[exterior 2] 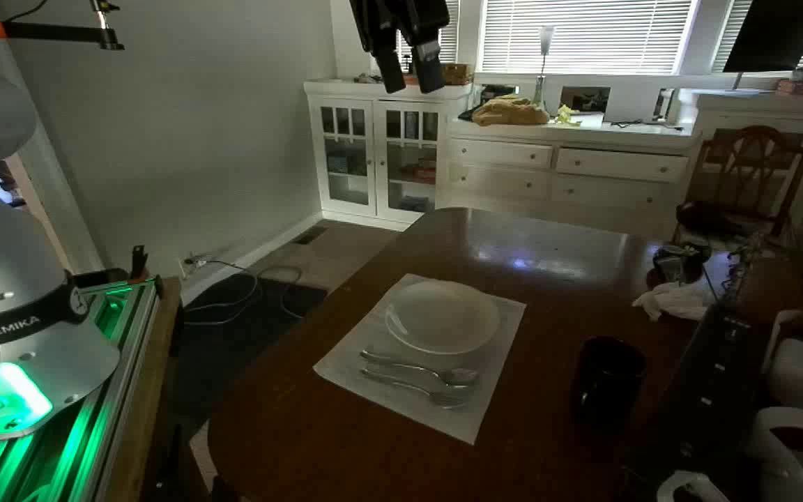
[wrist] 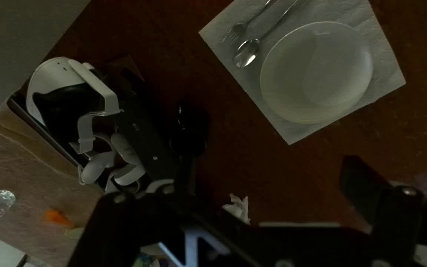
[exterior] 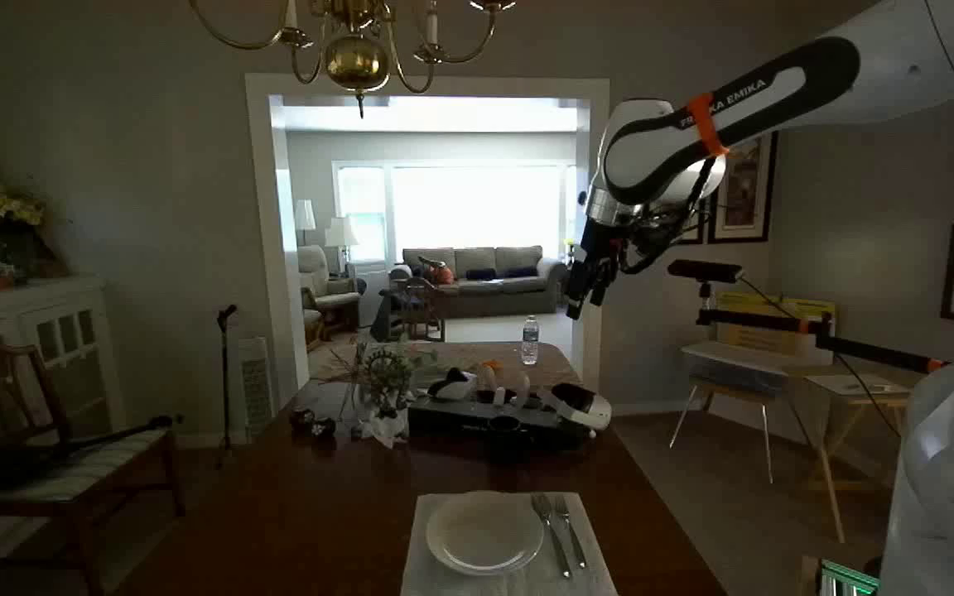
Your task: Put the spoon on the plate
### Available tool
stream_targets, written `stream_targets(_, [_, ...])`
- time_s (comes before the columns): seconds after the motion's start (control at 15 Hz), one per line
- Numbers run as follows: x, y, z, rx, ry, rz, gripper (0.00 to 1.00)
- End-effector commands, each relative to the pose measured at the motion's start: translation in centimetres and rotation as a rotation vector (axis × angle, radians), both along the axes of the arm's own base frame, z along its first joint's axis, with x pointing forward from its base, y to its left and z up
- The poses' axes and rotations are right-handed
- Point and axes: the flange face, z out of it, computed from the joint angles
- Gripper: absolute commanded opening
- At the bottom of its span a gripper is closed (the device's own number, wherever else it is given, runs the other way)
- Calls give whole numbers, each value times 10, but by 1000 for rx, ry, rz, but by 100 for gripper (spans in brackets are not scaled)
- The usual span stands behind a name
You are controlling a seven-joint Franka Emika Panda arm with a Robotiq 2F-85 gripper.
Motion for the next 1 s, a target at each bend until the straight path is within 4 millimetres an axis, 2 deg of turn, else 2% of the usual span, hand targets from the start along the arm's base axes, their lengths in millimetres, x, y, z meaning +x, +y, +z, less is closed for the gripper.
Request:
stream_targets(0.0, [0,0,1,0,1,0,100])
stream_targets(0.33, [0,0,1,0,1,0,100])
stream_targets(0.53, [2,14,-24,8,47,-93,100])
stream_targets(0.93, [1,53,-96,71,145,-334,100])
